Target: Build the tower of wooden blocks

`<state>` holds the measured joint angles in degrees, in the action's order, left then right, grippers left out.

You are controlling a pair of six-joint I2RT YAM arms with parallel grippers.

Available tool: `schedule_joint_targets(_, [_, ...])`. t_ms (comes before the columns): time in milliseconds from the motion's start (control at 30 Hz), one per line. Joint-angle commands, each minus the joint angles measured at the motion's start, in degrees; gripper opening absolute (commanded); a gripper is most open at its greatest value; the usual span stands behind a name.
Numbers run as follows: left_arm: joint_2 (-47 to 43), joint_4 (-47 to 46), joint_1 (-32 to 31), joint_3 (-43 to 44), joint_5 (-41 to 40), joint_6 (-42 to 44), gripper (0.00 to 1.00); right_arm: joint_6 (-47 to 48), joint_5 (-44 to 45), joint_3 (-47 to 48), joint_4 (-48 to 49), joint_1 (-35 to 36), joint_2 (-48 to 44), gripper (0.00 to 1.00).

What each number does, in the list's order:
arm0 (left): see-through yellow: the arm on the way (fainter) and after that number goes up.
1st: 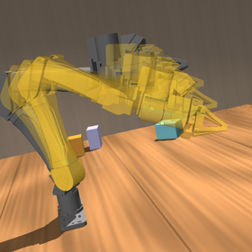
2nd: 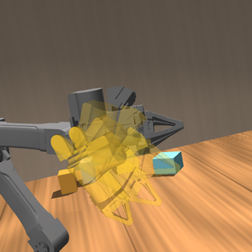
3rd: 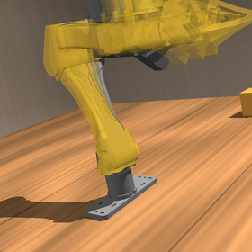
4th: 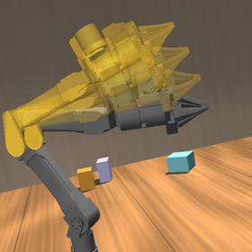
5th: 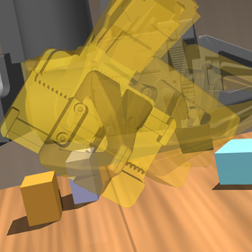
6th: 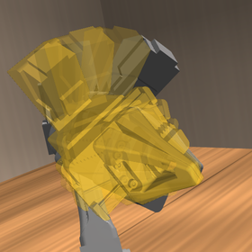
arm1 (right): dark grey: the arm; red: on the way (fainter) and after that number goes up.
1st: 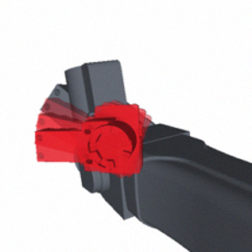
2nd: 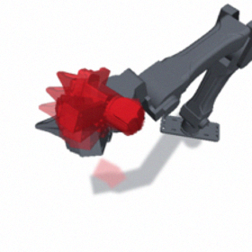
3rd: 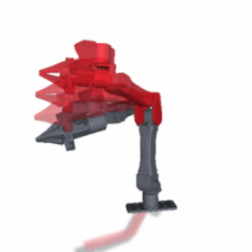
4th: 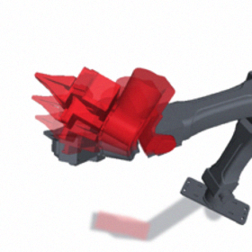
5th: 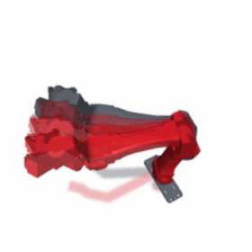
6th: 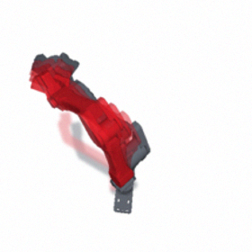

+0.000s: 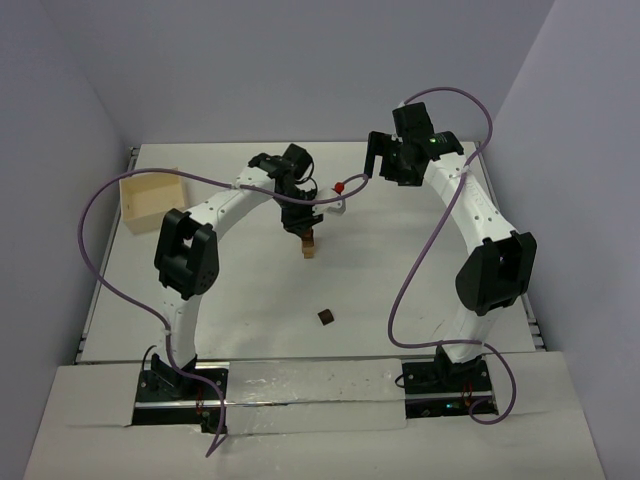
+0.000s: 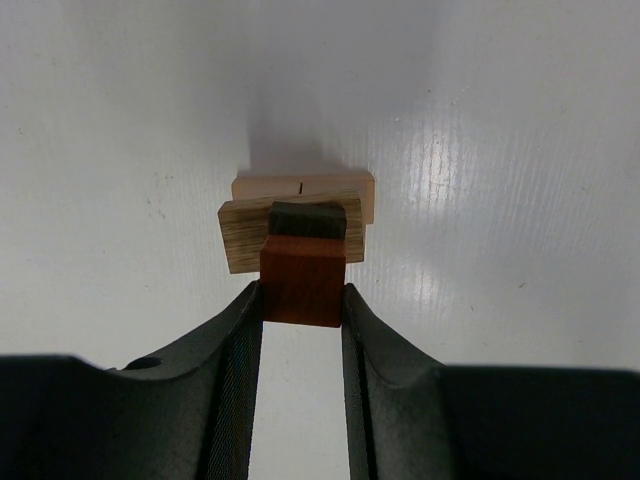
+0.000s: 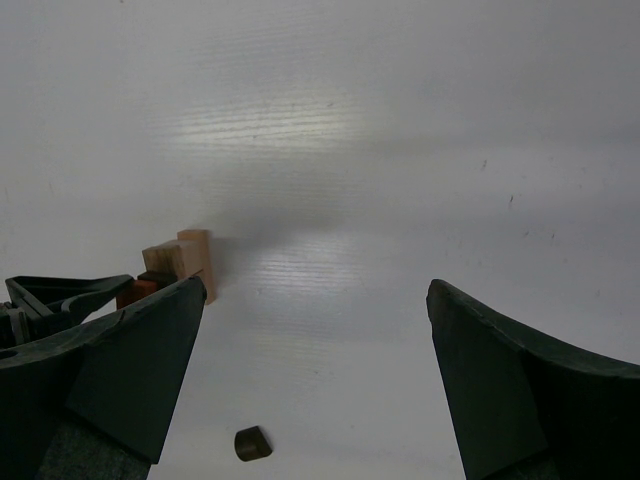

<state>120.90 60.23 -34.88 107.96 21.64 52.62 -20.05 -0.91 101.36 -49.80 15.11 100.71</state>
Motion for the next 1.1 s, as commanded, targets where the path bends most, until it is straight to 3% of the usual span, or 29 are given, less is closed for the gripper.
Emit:
schedule_joint_targets(0, [0.26, -0.65, -0.46, 2.42, 0.25, -0.68, 0.28, 0.01, 0.58, 2.26, -0.32, -0.44, -0.25, 1.00])
schedule_joint_targets(1067, [0.46, -2.39, -1.44, 1.55, -1.17, -1.13, 0.36, 0.19, 0.28, 1.56, -0.12, -0.45, -0.77, 1.00])
